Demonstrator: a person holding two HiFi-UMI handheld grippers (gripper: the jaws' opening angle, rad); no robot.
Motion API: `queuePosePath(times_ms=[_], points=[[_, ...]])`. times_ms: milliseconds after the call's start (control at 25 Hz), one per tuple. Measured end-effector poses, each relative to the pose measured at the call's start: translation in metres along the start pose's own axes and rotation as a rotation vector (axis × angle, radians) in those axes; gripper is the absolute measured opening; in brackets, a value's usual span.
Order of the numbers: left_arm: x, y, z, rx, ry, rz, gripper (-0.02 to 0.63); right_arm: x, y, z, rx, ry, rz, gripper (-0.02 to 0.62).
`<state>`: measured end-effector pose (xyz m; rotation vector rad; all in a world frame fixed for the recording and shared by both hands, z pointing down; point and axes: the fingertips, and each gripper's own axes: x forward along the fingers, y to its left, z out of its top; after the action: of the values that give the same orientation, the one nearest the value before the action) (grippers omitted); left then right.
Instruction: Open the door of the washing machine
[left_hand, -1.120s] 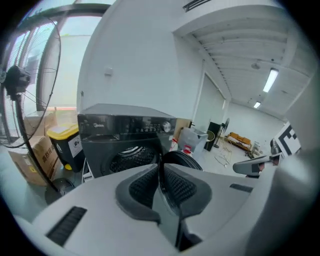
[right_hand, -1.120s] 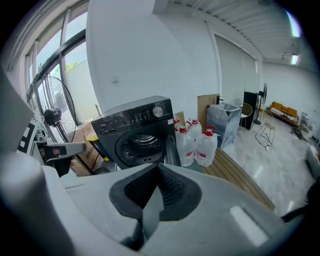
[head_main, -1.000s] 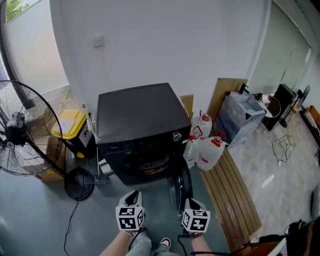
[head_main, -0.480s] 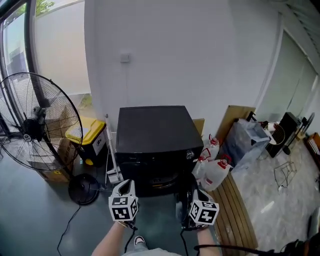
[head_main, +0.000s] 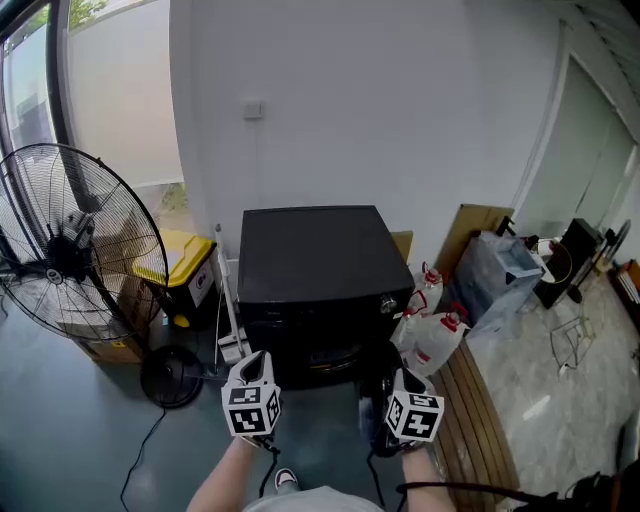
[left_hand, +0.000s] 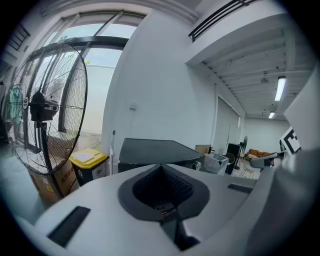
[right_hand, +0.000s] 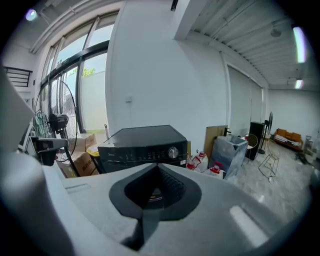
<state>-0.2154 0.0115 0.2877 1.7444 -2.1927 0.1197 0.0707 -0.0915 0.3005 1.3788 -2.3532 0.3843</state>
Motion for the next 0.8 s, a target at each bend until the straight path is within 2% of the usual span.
queuePosePath(times_ms=[120,800], points=[[0.001,0.002,-0.002,0.001,0.010,-0.006,0.005,-0.002,0.001,0.002,-0.029,-0.006,-0.019,0.005],[0.000,0.005,-0.013,-0.016,0.032,0.022,0.005,-0.002,0.005,0.000,-0.037,0.004,-0.009,0.005]])
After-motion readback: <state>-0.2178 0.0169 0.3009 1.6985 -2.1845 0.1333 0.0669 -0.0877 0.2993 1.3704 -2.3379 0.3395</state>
